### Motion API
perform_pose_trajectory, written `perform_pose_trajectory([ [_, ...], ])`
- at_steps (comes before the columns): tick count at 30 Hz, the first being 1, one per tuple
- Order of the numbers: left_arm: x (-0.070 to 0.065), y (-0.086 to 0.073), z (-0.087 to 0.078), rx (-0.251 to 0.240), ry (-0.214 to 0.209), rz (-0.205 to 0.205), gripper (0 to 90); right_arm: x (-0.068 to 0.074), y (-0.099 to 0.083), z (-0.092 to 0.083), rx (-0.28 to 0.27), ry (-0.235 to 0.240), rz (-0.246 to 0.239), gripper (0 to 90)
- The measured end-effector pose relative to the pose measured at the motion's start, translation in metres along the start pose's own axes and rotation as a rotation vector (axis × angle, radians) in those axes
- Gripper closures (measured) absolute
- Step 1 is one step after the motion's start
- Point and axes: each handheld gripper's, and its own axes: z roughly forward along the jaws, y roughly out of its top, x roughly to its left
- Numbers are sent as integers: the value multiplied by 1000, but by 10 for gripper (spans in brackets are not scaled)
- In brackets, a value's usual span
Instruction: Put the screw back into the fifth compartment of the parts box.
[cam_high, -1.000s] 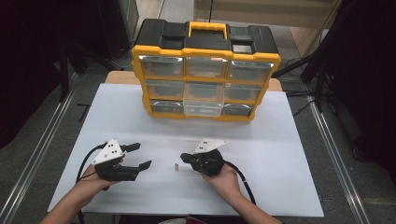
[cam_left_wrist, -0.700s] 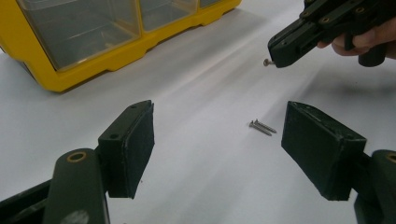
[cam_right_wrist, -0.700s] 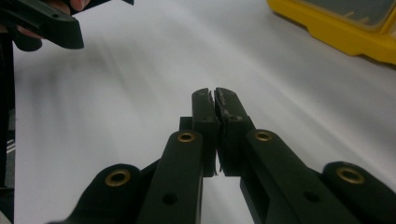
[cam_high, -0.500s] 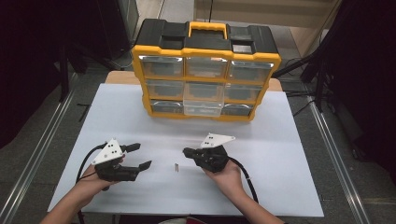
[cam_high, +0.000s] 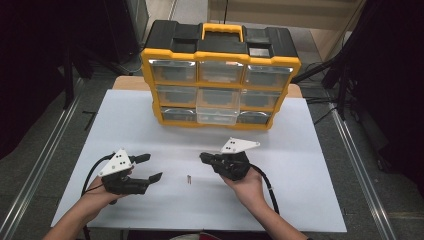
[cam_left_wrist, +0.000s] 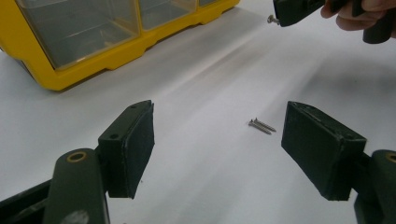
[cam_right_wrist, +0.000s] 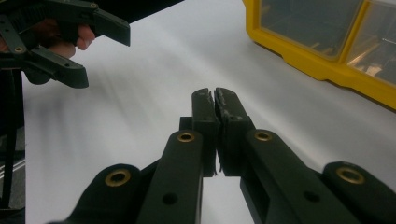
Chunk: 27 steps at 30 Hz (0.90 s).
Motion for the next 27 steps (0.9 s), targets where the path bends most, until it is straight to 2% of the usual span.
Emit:
perform_pose_trajectory([
  [7, 0, 0, 0, 3, -2, -1, 257, -2, 4, -7, -13, -12, -7, 885],
  [27, 1, -1, 1, 10, -8, -6, 257, -12, 17, -25, -48, -33, 40, 885],
])
